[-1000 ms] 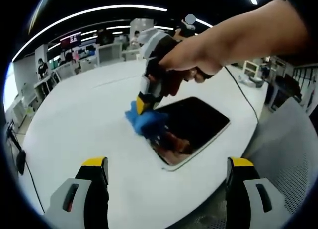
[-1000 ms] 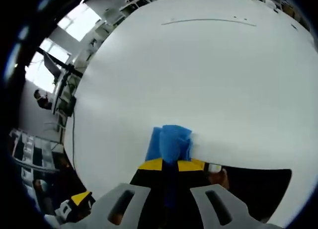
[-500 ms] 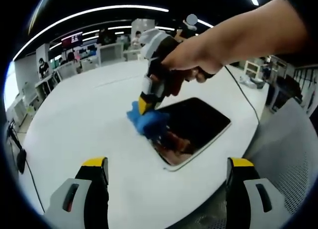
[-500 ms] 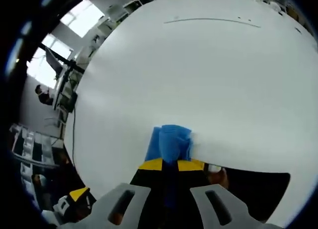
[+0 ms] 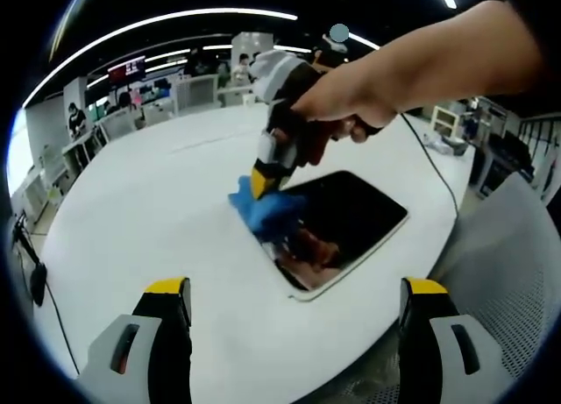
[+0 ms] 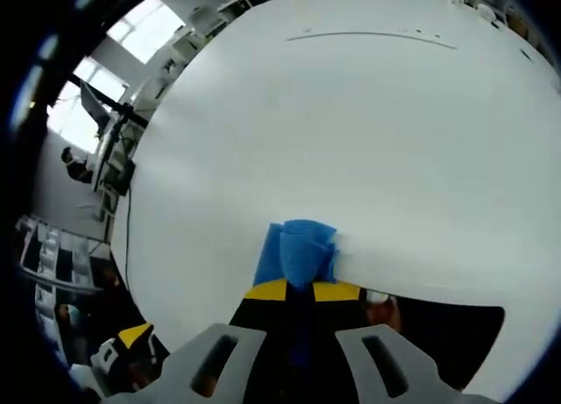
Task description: Wipe the mirror surface with the cleaning cloth until all visible marks leave the cleaned area.
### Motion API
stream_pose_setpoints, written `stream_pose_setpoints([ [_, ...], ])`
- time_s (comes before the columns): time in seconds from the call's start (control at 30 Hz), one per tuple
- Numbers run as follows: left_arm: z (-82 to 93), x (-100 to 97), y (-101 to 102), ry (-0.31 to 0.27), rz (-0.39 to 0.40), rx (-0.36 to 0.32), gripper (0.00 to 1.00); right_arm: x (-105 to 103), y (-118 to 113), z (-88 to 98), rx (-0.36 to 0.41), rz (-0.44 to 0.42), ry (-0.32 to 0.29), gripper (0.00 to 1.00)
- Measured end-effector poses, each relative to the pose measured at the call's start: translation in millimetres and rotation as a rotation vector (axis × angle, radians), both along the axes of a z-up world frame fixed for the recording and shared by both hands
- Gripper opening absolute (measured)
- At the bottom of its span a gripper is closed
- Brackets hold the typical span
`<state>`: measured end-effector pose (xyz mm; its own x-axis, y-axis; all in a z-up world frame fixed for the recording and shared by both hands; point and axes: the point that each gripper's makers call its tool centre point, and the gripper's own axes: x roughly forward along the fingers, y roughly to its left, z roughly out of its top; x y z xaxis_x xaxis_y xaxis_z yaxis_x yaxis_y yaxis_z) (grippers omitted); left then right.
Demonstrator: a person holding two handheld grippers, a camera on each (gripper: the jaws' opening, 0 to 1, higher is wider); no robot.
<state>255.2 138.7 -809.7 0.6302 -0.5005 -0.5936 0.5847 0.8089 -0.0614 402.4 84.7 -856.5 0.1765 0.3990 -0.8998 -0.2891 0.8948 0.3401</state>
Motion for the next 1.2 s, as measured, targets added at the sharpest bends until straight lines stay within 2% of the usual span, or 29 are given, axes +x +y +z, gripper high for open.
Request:
stream_pose_setpoints([
  [0.2,-1.1,-0.2,0.0,0.003,-0.002,0.004,0.99,2.1,-9.1,-0.9,-0.007,-0.003,0.006,0.02],
  [0.6,-1.1,-0.3,0.6,0.007,0.005,0.003,0.99,6.5,-12.4,-5.1,-0.01,0.003,0.013,0.02],
  [1.2,-1.7,0.5,1.1,0.006,0.004,0.01,0.99,1.0,-22.6,-1.8,-0.022,0.001,0.015,0.02],
])
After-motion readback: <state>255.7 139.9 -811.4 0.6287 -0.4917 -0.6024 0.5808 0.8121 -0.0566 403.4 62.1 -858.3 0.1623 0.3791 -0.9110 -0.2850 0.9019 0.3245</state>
